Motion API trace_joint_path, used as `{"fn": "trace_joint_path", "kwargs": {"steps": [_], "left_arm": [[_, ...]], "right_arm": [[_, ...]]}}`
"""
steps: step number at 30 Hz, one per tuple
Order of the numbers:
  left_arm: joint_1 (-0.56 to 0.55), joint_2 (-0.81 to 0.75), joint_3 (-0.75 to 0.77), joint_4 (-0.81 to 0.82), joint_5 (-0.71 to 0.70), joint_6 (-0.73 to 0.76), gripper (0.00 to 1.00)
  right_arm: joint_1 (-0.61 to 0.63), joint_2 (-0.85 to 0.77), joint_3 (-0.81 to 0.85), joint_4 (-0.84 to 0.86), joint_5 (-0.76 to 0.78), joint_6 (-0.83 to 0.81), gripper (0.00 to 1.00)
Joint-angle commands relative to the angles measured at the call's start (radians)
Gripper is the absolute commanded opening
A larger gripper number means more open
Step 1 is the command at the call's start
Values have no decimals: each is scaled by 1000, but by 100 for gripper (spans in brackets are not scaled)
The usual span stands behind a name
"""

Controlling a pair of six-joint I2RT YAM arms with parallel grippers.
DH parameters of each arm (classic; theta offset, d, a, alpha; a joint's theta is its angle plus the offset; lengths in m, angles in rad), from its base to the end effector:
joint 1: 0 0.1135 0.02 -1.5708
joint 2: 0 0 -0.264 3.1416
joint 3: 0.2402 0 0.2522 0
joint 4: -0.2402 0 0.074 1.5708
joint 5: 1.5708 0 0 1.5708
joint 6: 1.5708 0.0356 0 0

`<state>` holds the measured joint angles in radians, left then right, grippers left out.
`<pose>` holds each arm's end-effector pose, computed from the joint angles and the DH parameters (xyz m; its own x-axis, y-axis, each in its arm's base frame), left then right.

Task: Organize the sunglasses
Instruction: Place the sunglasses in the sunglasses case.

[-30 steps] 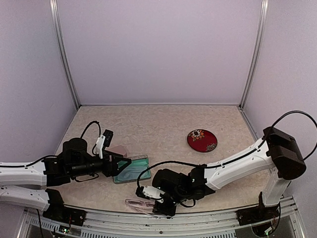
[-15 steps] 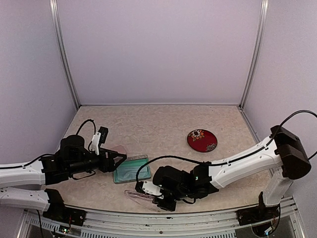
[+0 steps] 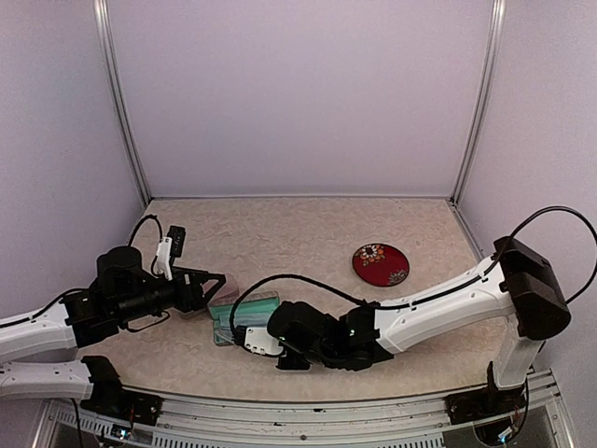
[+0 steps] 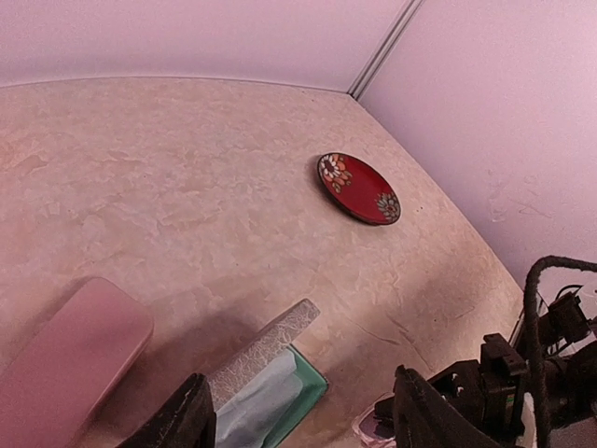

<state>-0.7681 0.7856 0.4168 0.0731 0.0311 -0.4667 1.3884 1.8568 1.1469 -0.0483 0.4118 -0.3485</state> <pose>0.1347 -0.1316 0.2359 -0.5093 -0.1333 -0.8502 0.5450 0.7146 -0.4385 0.0860 0.3876 0.1793 0.1725 -0.7899 -0.5884 -0.8401 0.1939 -0.5066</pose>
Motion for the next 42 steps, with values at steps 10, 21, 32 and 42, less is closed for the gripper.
{"fn": "trace_joint_path", "kwargs": {"steps": [10, 21, 32, 42], "left_arm": [[45, -90, 14, -47, -10, 6, 64], [49, -77, -1, -27, 5, -8, 64], [48, -51, -13, -3, 20, -24, 64], [49, -42, -15, 2, 21, -24, 64]], "right_arm": [[-34, 113, 17, 371, 159, -477, 10], [-60, 157, -8, 479, 172, -576, 9], [-75, 196, -36, 552, 168, -638, 9], [-81, 240, -23, 549, 162, -643, 9]]}}
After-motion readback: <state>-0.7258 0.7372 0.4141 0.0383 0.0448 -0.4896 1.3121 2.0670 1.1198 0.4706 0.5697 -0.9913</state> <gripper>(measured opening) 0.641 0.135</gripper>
